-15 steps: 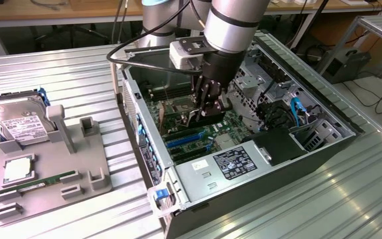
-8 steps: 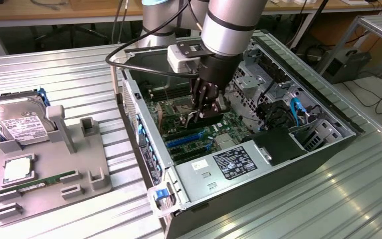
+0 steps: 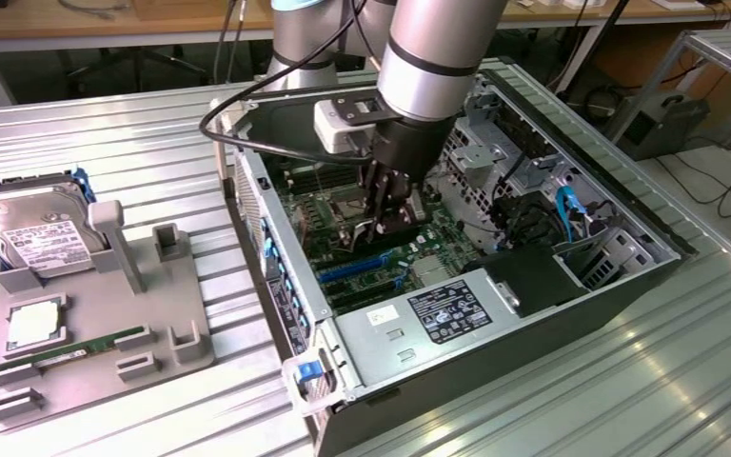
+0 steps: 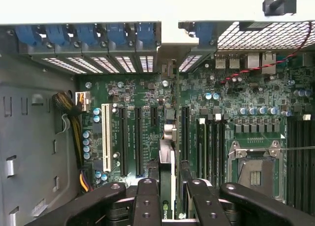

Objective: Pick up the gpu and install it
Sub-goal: 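Insert the gpu into the slot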

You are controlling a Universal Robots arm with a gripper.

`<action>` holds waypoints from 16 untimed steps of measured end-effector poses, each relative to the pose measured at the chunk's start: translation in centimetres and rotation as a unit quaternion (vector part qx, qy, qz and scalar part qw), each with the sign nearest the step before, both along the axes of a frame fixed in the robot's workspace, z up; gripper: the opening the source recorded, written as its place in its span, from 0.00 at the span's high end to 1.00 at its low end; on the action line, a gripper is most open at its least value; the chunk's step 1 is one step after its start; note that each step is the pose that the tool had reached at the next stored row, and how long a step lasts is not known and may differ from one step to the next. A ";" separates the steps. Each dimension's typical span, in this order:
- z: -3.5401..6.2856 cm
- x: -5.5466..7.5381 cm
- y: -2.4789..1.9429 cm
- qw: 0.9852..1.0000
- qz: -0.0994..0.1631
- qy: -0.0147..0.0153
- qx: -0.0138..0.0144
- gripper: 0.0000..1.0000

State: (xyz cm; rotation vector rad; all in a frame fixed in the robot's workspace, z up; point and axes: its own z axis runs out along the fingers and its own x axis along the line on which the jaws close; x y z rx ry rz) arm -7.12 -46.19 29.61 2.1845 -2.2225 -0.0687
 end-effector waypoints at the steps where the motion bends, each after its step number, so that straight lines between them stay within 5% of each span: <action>1: -0.14 0.0 0.00 1.000 0.001 0.000 0.000 0.74; 16: -1.52 -0.3 0.04 1.000 0.005 -0.003 -0.001 0.74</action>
